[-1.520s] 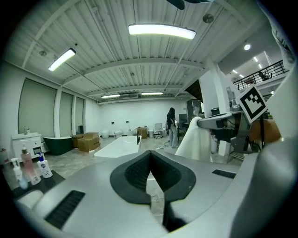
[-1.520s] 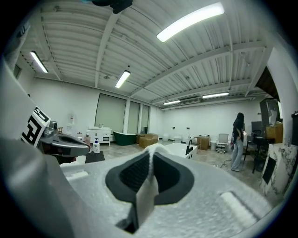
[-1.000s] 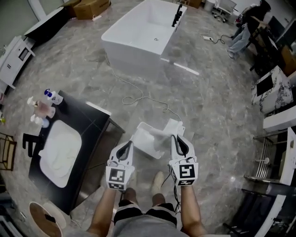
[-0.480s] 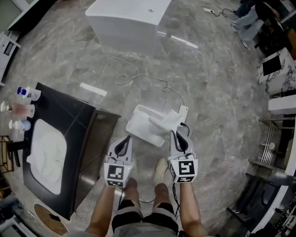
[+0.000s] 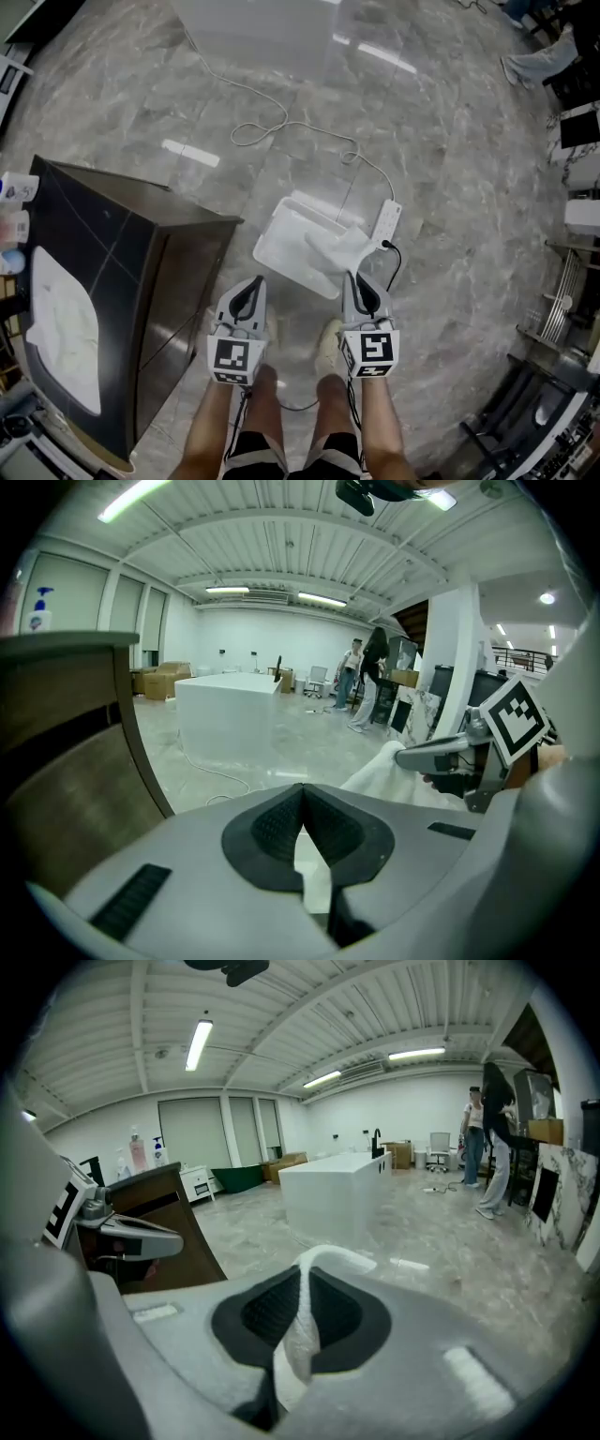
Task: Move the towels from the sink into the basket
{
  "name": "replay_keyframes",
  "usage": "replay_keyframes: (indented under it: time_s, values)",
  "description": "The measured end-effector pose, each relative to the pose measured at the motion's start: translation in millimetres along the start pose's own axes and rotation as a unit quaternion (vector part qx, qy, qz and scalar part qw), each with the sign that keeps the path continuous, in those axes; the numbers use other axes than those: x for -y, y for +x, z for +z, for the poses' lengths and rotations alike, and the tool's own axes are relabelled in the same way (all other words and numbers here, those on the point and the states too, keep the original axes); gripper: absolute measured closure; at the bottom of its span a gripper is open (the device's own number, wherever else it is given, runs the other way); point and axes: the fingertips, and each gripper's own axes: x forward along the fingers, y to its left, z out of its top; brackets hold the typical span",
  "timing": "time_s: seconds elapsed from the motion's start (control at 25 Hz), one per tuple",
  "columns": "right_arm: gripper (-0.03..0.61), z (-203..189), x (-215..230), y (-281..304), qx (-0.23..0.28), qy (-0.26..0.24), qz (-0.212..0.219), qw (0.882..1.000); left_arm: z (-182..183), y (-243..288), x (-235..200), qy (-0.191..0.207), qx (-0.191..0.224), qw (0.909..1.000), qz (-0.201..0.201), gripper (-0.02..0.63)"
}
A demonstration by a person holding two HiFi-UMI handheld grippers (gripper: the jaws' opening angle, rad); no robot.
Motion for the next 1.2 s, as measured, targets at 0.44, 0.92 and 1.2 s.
replay_keyframes:
  time_s: [0.44, 0.92, 1.2]
  values:
    - [0.554, -157.2, 23.7, 103.7, -0.063, 0.022, 0.016, 0.998, -123.3, 91.1, -8.1, -0.014, -0.032, 0.9994, -0.006, 0.604]
    - [0.551, -310.2, 44.3, 185.3, -0.139, 0.020, 0.011, 0.990, -236.4, 157.5, -27.4, -0.023, -0.051, 0.9984, -0.008, 0.604]
    - [0.509, -345.1, 52.0, 202.5, -0.167, 0.039, 0.006, 0.985, -248.6, 169.1, -28.1, -0.063, -0.064, 0.9959, 0.009, 0.604]
